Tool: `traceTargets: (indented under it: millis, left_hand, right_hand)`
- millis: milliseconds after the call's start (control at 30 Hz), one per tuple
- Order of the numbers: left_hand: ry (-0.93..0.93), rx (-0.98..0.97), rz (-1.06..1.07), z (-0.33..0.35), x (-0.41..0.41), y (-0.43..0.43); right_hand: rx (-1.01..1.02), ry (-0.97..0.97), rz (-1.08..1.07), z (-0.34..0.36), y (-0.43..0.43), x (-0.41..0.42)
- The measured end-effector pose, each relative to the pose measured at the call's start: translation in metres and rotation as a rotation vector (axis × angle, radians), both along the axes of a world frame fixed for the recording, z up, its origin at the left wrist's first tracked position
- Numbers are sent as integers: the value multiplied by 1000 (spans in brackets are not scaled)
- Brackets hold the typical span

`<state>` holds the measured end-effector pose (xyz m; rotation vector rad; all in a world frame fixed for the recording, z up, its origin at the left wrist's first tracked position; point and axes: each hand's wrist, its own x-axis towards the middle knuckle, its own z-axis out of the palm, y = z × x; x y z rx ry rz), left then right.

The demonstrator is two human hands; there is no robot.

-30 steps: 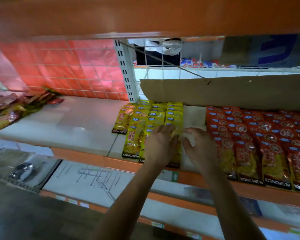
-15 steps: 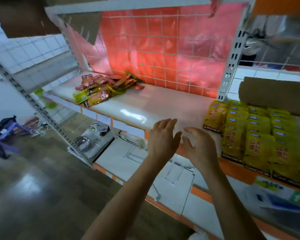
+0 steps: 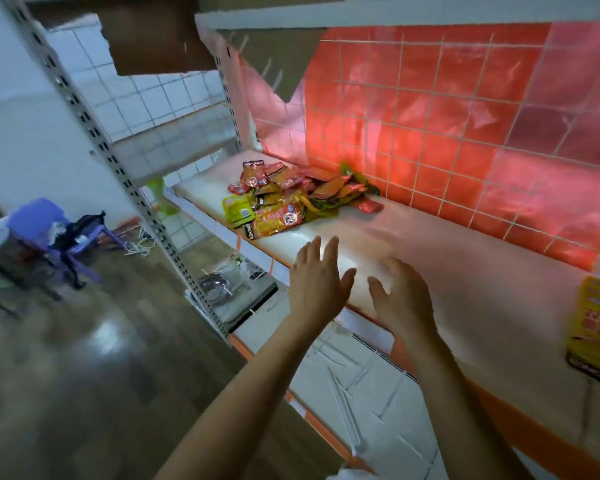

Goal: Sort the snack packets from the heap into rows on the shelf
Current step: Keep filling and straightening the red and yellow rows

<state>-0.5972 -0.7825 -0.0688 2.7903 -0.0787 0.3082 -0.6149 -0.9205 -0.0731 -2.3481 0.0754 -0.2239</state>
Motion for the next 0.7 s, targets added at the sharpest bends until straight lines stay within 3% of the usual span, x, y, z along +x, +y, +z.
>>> traceTargets:
  millis: [233, 367, 600, 700]
  left_hand:
    - [61, -27, 51, -2, 70, 40]
    - [-5, 0, -25, -5, 106, 51]
    - [-103, -4, -177, 3, 178, 62]
    - [-69, -47, -252, 5, 200, 63]
  right_hand:
    - [-8, 33, 54, -7, 31, 76]
    - [8, -1, -23, -8, 42, 118]
    - [17, -226, -121, -5, 69, 183]
    - [-62, -158, -151, -7, 78, 204]
